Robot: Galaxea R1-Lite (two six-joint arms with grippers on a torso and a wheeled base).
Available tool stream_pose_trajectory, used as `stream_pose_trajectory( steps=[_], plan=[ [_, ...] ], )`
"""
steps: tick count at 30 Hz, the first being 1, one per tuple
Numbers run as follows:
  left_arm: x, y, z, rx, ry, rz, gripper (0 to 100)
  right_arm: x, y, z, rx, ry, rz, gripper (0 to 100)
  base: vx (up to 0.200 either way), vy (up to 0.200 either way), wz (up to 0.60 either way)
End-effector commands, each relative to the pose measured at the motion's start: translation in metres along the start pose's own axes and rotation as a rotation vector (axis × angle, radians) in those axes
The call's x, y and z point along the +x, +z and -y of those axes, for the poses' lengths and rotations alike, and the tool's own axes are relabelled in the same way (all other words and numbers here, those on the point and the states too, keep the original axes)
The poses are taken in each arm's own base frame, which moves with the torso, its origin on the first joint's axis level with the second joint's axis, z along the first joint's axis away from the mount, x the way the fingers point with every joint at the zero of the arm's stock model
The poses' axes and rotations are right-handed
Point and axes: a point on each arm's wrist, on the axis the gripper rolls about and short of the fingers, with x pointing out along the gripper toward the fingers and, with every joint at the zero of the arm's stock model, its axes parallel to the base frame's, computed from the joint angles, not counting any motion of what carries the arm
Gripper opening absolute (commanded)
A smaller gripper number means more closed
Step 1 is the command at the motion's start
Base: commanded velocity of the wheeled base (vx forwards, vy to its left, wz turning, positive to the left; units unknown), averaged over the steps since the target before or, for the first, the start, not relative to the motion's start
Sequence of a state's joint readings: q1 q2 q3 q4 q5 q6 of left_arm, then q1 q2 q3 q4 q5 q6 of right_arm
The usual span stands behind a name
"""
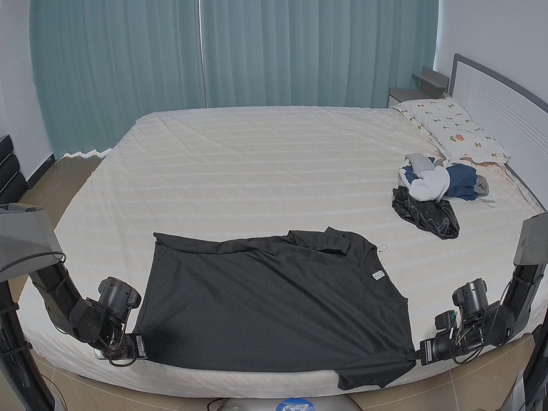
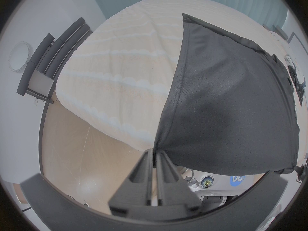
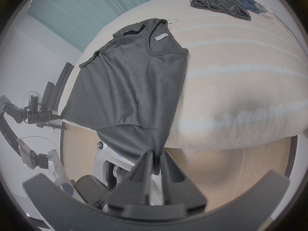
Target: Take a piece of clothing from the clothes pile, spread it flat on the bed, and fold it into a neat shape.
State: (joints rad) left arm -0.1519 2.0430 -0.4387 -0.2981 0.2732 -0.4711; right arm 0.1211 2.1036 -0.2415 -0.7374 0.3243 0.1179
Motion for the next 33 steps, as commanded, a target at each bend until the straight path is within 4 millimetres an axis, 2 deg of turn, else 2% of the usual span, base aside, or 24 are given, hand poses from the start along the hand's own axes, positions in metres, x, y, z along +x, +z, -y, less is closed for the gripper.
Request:
stream_pose_trajectory(
  steps=[1, 4, 7, 9, 10, 13, 14, 15, 20, 26, 27, 28, 33],
  plan=[
    [0.008, -0.002, 0.002, 0.003, 0.010, -0.026, 100, 0.006, -0.001, 0.000, 0.000, 0.003, -0.018, 100, 0.000, 0.000, 0.00],
    [0.007, 0.000, 0.002, -0.003, 0.002, -0.018, 100, 0.004, 0.005, 0.001, 0.000, 0.001, 0.015, 100, 0.000, 0.000, 0.00],
    [0.003, 0.007, 0.003, -0.025, -0.017, 0.007, 100, -0.007, 0.018, 0.003, 0.019, 0.002, 0.120, 100, 0.000, 0.000, 0.00],
    [-0.006, 0.022, -0.001, -0.102, -0.064, 0.058, 100, -0.020, 0.037, 0.001, 0.057, 0.024, 0.237, 100, 0.000, 0.000, 0.00],
    [-0.007, 0.023, -0.001, -0.111, -0.072, 0.061, 100, -0.021, 0.040, 0.000, 0.063, 0.027, 0.250, 100, 0.000, 0.000, 0.00],
    [-0.023, 0.038, -0.002, -0.192, -0.205, 0.091, 100, -0.021, 0.067, -0.014, 0.153, 0.090, 0.332, 100, 0.000, 0.000, 0.00],
    [-0.024, 0.039, -0.002, -0.197, -0.221, 0.091, 100, -0.020, 0.070, -0.016, 0.161, 0.097, 0.336, 100, 0.000, 0.000, 0.00],
    [-0.031, 0.043, -0.003, -0.224, -0.314, 0.078, 100, -0.014, 0.086, -0.029, 0.207, 0.143, 0.361, 100, 0.000, 0.000, 0.00],
    [-0.034, 0.054, -0.006, -0.289, -0.490, 0.013, 100, 0.016, 0.127, -0.054, 0.332, 0.209, 0.403, 100, 0.000, 0.000, 0.00],
    [-0.029, 0.069, -0.001, -0.403, -0.612, -0.065, 100, 0.073, 0.150, -0.069, 0.369, 0.155, 0.439, 100, 0.000, 0.000, 0.00],
    [-0.029, 0.069, -0.001, -0.403, -0.612, -0.065, 100, 0.073, 0.150, -0.069, 0.369, 0.155, 0.439, 100, 0.000, 0.000, 0.00],
    [-0.029, 0.073, -0.001, -0.428, -0.666, -0.092, 100, 0.085, 0.160, -0.070, 0.365, 0.152, 0.462, 100, 0.000, 0.000, 0.00],
    [-0.028, 0.075, -0.004, -0.447, -0.720, -0.129, 100, 0.109, 0.180, -0.075, 0.356, 0.177, 0.497, 100, 0.000, 0.000, 0.00]
  ],
)
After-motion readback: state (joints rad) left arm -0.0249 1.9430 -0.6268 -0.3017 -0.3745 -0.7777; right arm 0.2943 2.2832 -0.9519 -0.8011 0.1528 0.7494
